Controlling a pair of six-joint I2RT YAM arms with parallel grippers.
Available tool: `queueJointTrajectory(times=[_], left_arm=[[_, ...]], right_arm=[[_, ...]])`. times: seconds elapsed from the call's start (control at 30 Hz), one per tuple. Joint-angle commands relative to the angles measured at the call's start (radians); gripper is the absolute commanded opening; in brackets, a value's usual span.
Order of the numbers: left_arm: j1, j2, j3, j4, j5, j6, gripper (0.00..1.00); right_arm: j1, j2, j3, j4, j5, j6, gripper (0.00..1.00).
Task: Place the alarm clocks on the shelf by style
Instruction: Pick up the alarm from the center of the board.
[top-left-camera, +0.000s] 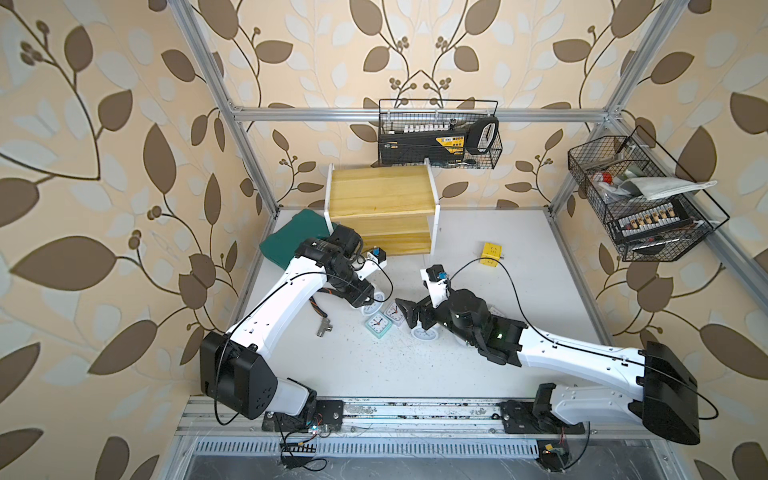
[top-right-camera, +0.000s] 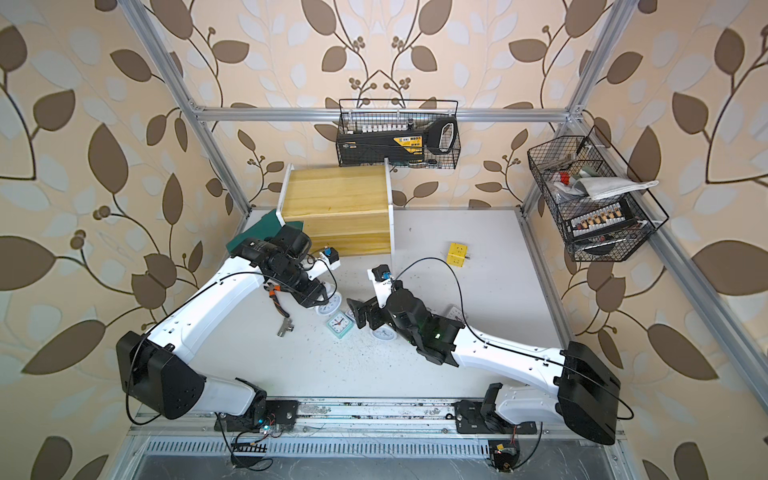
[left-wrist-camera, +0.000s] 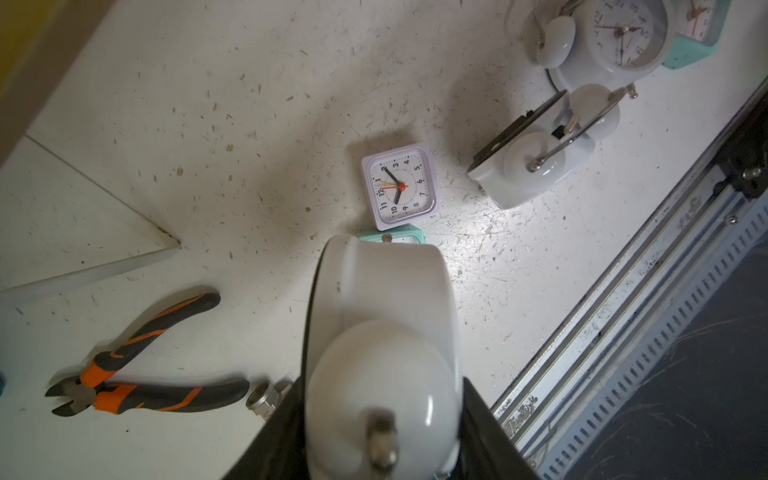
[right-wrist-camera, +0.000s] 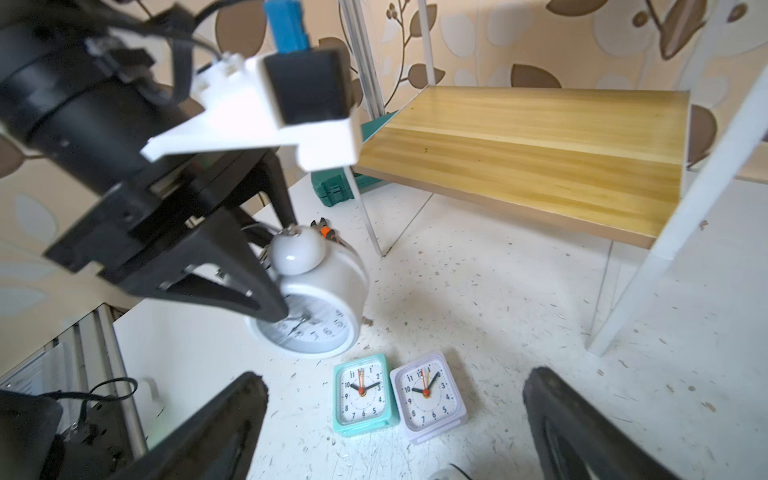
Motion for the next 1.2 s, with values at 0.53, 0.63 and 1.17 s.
queueJointTrajectory(times=[0.53, 0.63, 1.17], left_arm=[[0.006, 0.039, 0.088, -0.117, 0.181, -0.016, 0.27], [0.005, 0.039, 0.084, -0.119, 0.183, -0.019, 0.27], [0.005, 0.042, 0.072, -0.135, 0.201, -0.009, 0.24]], right_arm=[[0.139, 0.285, 0.012, 0.354, 0.072, -0.194, 0.99], [0.140, 0.319, 0.013, 0.402, 0.082, -0.234, 0.99], [0.140, 0.419, 0.071, 0.480, 0.068, -0.399, 0.88]])
